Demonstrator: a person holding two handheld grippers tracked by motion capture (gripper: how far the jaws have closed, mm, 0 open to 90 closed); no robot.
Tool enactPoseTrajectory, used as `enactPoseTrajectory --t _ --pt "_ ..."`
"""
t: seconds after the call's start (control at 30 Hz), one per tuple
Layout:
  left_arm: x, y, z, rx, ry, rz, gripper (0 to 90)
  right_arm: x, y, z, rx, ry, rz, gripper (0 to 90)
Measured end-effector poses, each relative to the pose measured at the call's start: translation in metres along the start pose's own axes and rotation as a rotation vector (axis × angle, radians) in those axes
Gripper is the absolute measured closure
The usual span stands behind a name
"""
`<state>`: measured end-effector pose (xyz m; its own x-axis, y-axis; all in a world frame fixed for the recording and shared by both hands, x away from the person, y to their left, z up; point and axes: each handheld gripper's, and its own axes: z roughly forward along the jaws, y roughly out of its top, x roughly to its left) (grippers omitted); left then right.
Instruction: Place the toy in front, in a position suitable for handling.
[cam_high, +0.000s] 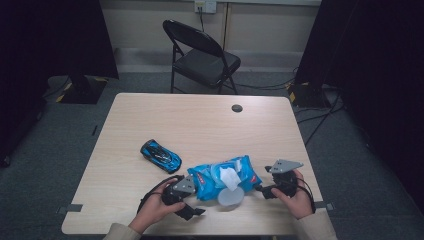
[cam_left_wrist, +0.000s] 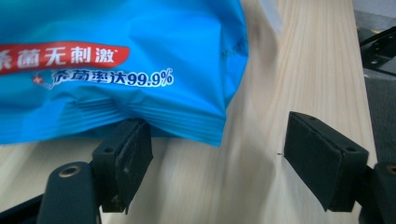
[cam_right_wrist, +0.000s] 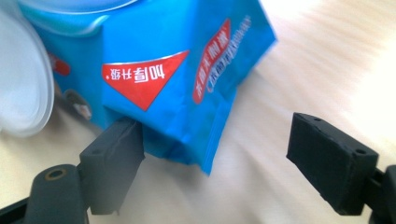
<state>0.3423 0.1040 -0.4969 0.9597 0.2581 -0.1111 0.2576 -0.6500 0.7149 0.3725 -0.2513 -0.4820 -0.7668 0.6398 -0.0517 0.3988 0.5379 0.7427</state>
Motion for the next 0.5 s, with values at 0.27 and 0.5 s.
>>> enactPoseTrajectory --t 0.27,0.5 --pt "0.005 0.024 0.026 0.011 -0.023 0.031 23.5 -0.029 -0.004 -0.005 0.004 -0.076 0.061 20.2" --pt "-0.001 0.037 0.042 0.010 -0.035 0.056 22.8 -0.009 -0.008 -0.034 -0.018 -0.077 0.071 17.7"
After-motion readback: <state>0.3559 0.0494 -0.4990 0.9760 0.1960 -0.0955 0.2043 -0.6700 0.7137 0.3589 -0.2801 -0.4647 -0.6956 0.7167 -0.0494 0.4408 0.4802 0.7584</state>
